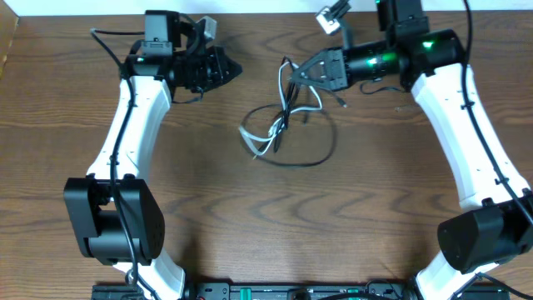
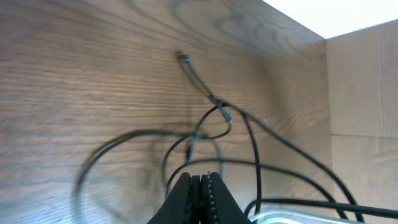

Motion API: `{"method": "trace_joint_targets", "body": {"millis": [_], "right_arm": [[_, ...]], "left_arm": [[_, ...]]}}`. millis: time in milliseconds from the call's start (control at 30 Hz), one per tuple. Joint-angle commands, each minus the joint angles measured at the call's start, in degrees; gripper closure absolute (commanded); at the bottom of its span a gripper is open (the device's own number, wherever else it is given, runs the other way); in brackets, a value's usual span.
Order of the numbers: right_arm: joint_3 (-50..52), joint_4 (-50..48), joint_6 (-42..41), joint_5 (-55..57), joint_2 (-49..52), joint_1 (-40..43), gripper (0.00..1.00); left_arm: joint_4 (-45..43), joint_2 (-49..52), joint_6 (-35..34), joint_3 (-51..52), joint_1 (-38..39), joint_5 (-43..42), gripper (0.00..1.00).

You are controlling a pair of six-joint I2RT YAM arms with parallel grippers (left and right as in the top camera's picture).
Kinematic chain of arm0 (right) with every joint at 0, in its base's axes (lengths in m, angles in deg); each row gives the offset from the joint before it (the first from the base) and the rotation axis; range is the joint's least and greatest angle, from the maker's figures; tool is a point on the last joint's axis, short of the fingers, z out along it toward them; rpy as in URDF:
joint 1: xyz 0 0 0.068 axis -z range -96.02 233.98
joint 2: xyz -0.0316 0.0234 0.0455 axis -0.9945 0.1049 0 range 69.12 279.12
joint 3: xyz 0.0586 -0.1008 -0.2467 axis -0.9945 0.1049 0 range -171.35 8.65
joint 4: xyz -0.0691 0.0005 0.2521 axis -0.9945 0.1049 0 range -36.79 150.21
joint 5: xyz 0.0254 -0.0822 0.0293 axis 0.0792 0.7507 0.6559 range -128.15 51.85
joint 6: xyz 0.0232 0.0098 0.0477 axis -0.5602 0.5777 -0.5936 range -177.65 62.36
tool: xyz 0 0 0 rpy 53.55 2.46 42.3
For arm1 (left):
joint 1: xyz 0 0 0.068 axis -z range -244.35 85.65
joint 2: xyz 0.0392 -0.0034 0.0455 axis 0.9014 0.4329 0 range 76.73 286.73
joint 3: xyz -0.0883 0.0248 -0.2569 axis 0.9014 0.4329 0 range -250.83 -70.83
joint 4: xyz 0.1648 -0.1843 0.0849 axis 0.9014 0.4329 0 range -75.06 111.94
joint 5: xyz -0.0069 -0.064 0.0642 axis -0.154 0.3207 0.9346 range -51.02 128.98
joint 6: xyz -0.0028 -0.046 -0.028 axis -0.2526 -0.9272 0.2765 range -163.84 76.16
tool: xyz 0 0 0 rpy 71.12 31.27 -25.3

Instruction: Untangle cables

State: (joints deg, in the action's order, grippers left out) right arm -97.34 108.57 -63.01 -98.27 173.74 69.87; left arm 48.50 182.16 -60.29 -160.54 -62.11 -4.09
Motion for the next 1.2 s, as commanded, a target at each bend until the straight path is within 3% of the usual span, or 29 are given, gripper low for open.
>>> {"method": "trace_joint_targets", "body": {"millis": [0,100,167,367,433,500,600,767,1000,1167], "right_arm": [[0.2,2.9,1.1,17.6,-1.6,2.6,0.99],[0.7,6.7,-1.2,34.1,0.7,2.6,0.99],[1.5,8.8,-1.5,38.6,2.8,2.3,0.94],[2.0,15.5,-5.0,50.2,10.0,3.3,0.53],[2.0,15.8,-5.0,51.7,11.2,4.2,0.31],[2.0,15.5,-5.8,52.1,11.5,5.5,0.22],[1.7,15.0,-5.5,50.0,11.1,6.8,0.19],[1.4,14.3,4.1,37.8,10.3,7.0,0.19],[2.3,13.7,4.2,36.2,11.6,2.9,0.2],[4.3,14.2,5.9,35.3,12.8,-0.3,0.15]], "left_arm": [[0.7,-1.4,1.9,-0.3,-0.4,0.5,0.93],[0.7,-1.4,3.0,-0.3,0.0,0.5,0.92],[0.7,-1.4,3.1,-0.3,0.1,0.5,0.93],[1.9,-1.4,4.0,-0.3,1.1,0.5,0.93],[2.6,-1.4,4.8,-0.3,1.9,0.5,0.92],[3.4,-1.3,6.1,-0.3,3.1,0.6,0.93],[4.0,-1.3,6.4,-0.3,4.8,1.9,0.93],[3.9,-1.3,6.3,-0.3,8.3,4.8,0.92],[5.2,-0.9,-2.4,-0.3,8.9,12.7,0.92],[5.7,-0.9,-3.8,-0.3,5.9,12.7,0.9]]}}
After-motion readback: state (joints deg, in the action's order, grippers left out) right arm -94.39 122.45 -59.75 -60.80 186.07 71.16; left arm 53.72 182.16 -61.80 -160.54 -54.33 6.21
